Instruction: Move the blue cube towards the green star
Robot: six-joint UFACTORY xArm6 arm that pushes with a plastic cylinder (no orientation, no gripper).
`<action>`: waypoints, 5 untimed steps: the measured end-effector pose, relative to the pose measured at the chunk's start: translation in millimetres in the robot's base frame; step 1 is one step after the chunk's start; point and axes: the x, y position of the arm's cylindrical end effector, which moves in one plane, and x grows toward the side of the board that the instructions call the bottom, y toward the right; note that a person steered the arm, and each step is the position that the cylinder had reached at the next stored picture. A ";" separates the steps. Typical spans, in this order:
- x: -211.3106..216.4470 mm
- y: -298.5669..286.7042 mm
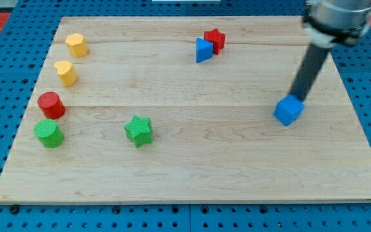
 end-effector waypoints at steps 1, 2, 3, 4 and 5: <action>8.4 -34.5; -14.8 5.2; 19.7 77.6; 52.9 39.9; 56.7 -17.0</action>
